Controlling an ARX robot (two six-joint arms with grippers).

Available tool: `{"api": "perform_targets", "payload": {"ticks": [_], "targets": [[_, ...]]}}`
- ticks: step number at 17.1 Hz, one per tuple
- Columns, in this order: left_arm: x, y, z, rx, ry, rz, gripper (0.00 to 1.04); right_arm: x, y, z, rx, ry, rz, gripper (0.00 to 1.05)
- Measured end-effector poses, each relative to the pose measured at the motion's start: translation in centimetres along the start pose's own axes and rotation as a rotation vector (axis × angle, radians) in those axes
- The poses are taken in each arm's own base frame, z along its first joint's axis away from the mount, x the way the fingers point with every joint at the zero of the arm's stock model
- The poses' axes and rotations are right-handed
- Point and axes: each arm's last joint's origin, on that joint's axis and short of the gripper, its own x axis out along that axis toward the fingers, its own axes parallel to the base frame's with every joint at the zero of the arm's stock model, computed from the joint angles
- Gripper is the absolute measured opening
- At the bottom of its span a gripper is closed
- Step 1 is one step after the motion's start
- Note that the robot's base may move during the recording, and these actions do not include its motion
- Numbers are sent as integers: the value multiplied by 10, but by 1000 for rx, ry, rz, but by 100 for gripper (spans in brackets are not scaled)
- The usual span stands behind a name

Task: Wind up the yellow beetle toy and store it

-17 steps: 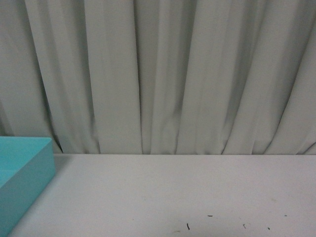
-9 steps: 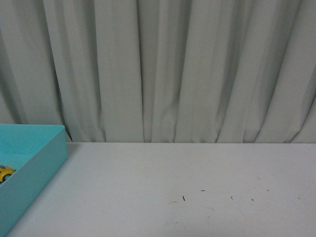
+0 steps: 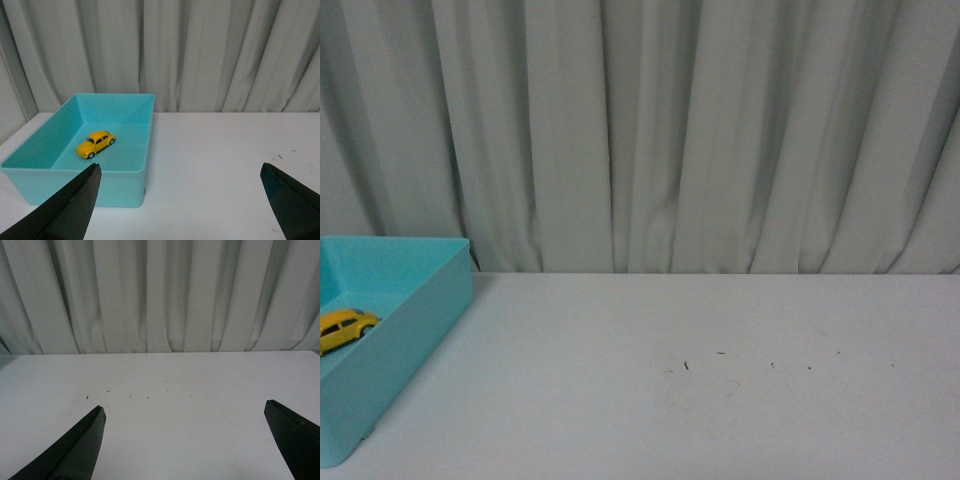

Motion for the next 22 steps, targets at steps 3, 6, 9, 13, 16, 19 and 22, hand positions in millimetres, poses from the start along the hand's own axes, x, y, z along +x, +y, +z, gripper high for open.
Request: {"api": "perform_targets", "payload": {"ticks": [3, 6, 9, 13, 16, 19, 22], "targets": [[0, 0, 0, 0, 0, 0, 98, 0, 0, 0, 0, 2, 0, 98], [0, 0, 0, 0, 0, 0, 98, 0, 0, 0, 0, 2, 0, 98], [0, 0, 0, 0, 0, 0, 98, 0, 0, 0, 0, 2, 0, 98], [0, 0, 0, 0, 0, 0, 98, 0, 0, 0, 0, 2, 0, 98], [0, 0, 0, 0, 0, 0, 98, 0, 0, 0, 0, 2, 0, 98], [0, 0, 0, 0, 0, 0, 98, 0, 0, 0, 0, 2, 0, 98], [0, 0, 0, 0, 0, 0, 98, 0, 0, 0, 0, 2, 0, 98]]}}
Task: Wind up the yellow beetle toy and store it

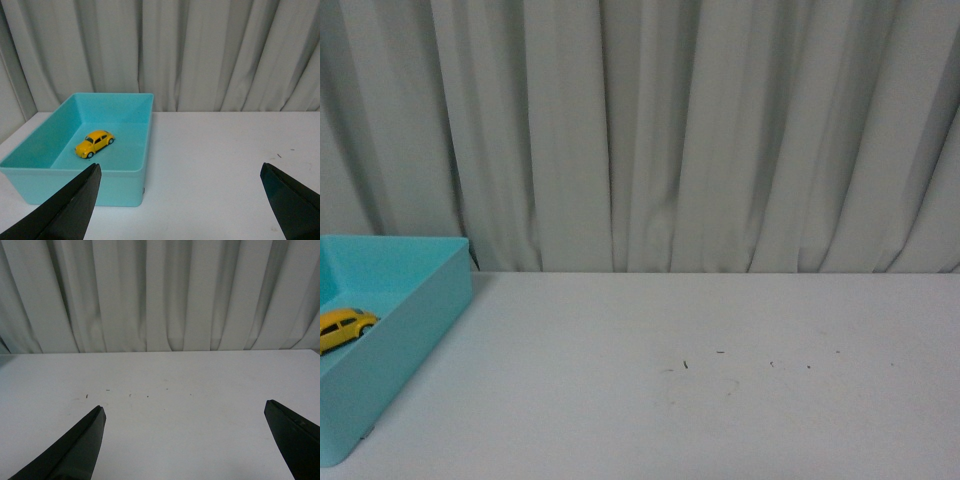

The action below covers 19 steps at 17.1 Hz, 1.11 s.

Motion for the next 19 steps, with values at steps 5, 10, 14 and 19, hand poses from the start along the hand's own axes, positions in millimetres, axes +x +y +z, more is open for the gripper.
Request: {"api": "perform_targets", "payload": {"ticks": [5, 10, 14, 19], "targets": [[0, 0, 0, 0, 0, 0, 98, 0, 0, 0, 0, 0, 0, 98], [0, 0, 0, 0, 0, 0, 98, 0, 0, 0, 0, 0, 0, 98], [0, 0, 0, 0, 0, 0, 98, 0, 0, 0, 0, 0, 0, 98], [0, 0, 0, 0, -2, -1, 98, 0, 0, 0, 0, 1, -1, 98]]}}
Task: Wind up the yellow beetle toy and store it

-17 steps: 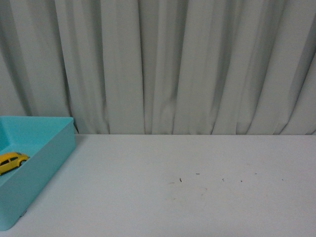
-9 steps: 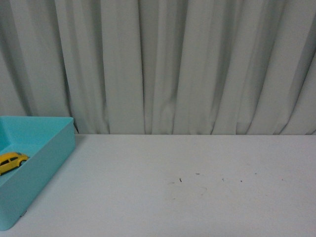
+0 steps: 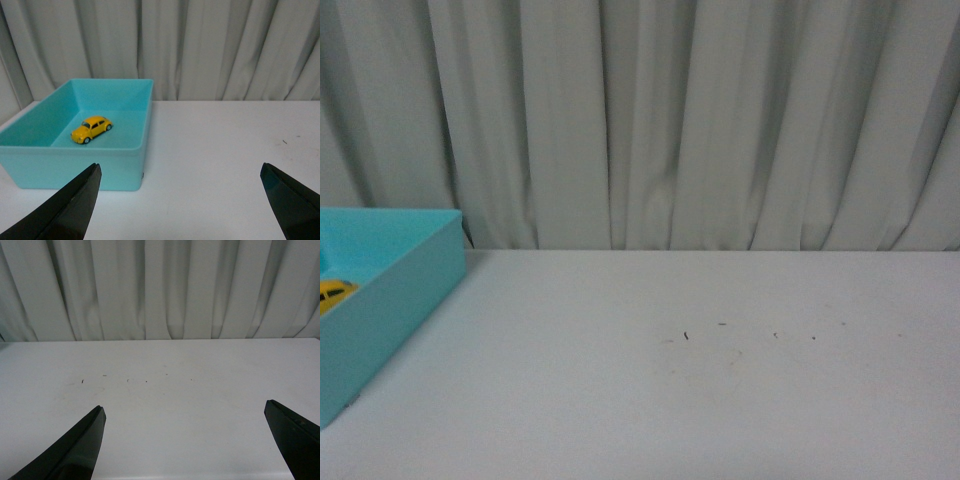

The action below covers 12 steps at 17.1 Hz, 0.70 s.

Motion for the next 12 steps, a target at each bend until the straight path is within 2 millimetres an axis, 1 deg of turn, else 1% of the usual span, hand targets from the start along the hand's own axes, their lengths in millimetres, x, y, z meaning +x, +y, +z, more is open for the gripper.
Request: {"api": "perform_targets", "payload": {"ticks": [12], "targets": [[0, 0, 0, -1, 2, 2, 98, 0, 0, 0, 0, 0, 2, 98]]}}
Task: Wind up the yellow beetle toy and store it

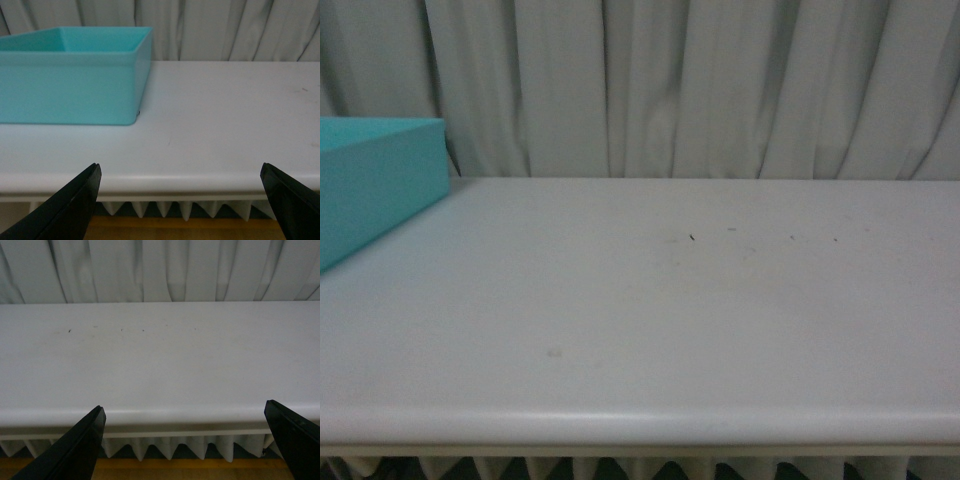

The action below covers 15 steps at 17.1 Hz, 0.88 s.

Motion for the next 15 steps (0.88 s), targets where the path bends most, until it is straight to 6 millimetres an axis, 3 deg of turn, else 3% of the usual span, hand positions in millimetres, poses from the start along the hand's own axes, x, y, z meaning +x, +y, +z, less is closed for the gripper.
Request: {"api": "perform_targets", "payload": {"ticks": [15], "targets": [[0, 0, 0, 0, 3, 1, 98, 0, 0, 0, 1, 0, 0, 98]]}}
